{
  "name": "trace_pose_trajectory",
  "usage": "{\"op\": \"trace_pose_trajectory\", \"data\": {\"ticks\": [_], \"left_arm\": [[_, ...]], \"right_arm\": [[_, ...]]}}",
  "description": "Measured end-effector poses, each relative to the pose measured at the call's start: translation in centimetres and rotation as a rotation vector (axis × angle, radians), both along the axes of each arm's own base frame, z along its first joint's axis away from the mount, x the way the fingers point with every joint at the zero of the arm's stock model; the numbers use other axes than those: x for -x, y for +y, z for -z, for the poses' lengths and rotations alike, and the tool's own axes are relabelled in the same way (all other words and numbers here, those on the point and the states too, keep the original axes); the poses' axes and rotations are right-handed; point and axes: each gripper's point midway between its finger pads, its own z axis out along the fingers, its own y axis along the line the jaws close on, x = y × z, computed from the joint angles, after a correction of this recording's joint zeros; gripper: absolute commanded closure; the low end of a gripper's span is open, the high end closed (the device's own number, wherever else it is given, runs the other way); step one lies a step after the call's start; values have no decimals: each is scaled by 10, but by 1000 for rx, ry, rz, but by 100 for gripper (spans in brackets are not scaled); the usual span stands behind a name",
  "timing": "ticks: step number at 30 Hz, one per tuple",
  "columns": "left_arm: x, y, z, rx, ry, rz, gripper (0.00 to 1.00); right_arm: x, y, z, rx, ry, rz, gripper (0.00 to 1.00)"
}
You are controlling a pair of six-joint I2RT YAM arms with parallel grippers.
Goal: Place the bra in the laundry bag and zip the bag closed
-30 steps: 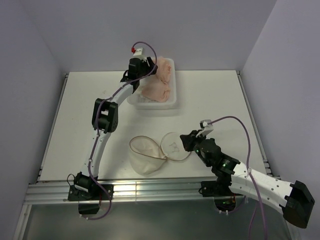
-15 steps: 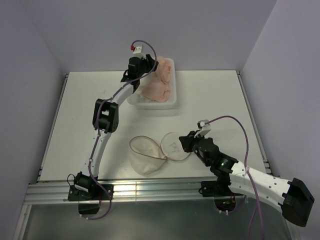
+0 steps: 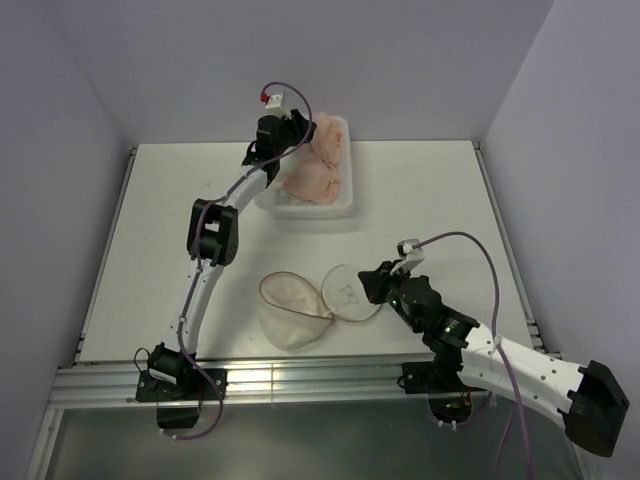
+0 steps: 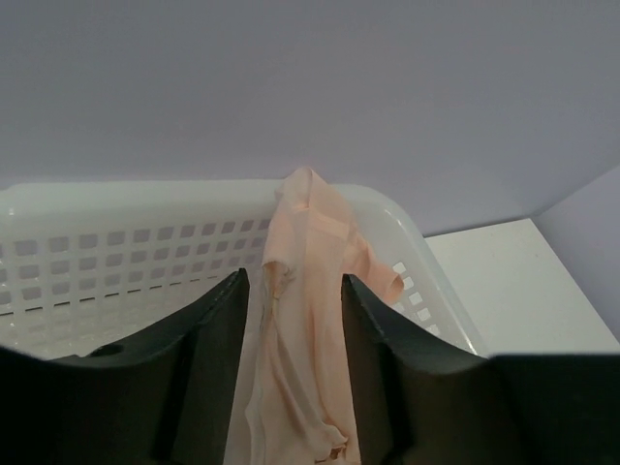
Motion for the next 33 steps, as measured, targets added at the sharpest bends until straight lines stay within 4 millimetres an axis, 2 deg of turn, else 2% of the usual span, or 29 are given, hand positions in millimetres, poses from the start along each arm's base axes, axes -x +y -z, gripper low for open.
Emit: {"op": "trace_pose_trajectory", "data": {"ticks": [5, 10, 11, 12, 13, 19, 22, 25, 27, 29, 33], "left_arm": [[0, 0, 8, -1, 3, 2, 59], [-2, 0, 12, -1, 2, -3, 67], [-2, 0, 12, 0, 3, -3, 79], [-2, 0, 12, 4, 3, -4, 84], [-2, 0, 11, 6, 2, -4, 99], [-3, 1, 10, 13, -7, -4, 100], [5, 2, 19, 8, 14, 5, 100], [15, 1, 18, 12, 31, 30, 100], [26, -1, 3, 21, 23, 56, 100], [36, -4, -21, 33, -4, 81, 100], [63, -13, -103, 92, -119, 141, 100]], "right_arm": [[1, 1, 3, 11, 8, -13, 85], [2, 2, -2, -6, -4, -20, 85], [1, 2, -5, -11, -9, -18, 85], [1, 1, -7, -15, -14, -17, 85], [1, 1, -10, -19, -19, -17, 85], [0, 3, -17, -28, -28, -27, 85], [0, 4, -19, -30, -29, -31, 85], [0, 4, -21, -32, -29, -35, 85], [0, 6, -22, -37, -29, -41, 82], [1, 8, -21, -40, -21, -53, 78], [2, 13, -22, -43, -10, -75, 68]]}}
